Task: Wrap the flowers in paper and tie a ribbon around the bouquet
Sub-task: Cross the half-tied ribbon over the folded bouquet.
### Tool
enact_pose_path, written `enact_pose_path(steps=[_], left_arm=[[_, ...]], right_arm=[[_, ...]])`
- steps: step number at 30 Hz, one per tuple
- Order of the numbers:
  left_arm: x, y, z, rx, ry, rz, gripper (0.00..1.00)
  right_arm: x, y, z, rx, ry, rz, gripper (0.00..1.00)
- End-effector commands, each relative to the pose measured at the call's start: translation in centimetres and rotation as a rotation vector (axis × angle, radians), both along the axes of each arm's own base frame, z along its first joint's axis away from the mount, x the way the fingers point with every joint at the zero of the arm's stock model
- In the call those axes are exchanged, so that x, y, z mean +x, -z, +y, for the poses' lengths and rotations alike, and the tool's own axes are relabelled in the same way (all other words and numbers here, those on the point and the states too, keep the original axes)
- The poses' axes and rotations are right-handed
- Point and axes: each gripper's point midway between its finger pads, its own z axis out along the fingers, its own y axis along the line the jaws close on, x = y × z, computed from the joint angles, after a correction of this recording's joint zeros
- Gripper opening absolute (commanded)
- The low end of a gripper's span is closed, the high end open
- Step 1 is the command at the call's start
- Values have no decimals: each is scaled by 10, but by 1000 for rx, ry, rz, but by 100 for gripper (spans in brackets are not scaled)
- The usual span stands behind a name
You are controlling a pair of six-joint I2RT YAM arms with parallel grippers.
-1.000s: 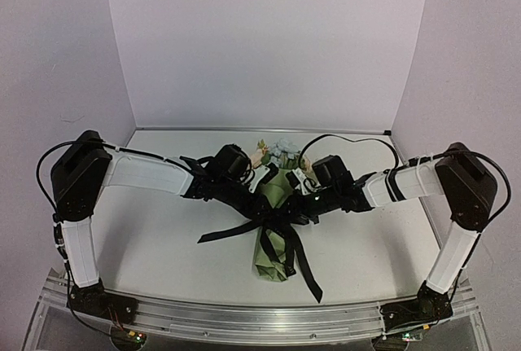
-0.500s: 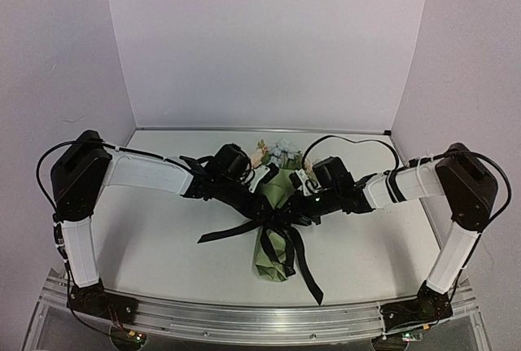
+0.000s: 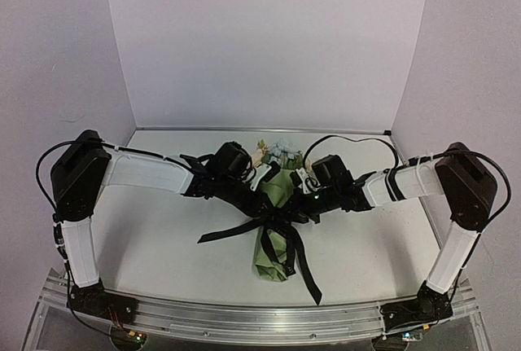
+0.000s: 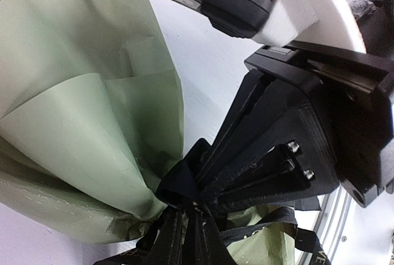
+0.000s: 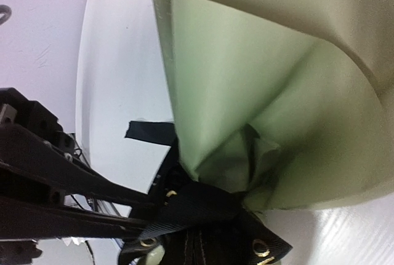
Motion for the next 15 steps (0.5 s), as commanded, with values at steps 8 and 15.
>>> enact_pose_path(steps=[8, 15], left_arm=[[8, -21, -11, -57, 19, -1, 19], [5, -20, -10, -52, 31, 6, 15]], right_arm=[[7, -24, 21, 84, -36, 11, 0], [7, -17, 23, 80, -27, 35, 0]])
